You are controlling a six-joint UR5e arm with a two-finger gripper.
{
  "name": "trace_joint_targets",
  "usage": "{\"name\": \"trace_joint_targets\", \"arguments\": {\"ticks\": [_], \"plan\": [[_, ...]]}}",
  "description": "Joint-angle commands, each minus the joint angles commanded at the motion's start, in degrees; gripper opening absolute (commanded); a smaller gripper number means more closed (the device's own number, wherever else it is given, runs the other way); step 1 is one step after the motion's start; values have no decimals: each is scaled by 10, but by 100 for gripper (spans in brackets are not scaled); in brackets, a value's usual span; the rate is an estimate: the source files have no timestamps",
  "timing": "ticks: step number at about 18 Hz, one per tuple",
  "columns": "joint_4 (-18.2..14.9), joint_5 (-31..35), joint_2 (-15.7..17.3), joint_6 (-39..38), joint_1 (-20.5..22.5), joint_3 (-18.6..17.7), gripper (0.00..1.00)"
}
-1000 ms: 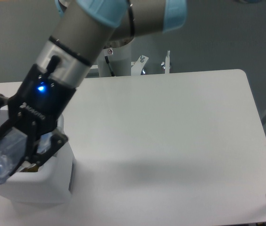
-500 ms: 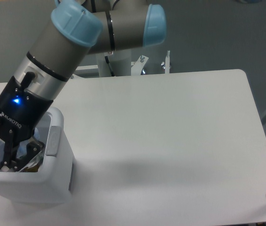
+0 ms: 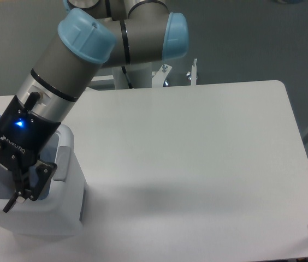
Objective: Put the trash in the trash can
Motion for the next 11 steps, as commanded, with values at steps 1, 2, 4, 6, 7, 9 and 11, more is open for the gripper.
{"name": "trace_joint_targets", "arguments": {"ticks": [1,2,4,6,7,9,11], "plan": [[-1,0,0,0,10,0,100],[-1,0,0,0,20,-1,100],[-1,0,1,3,51,-5,100],[-1,0,8,7,90,-19,100],[-1,0,9,8,111,-31,100],[0,0,17,9,148,-53,100],[-1,0,20,10,184,-76,100]]}}
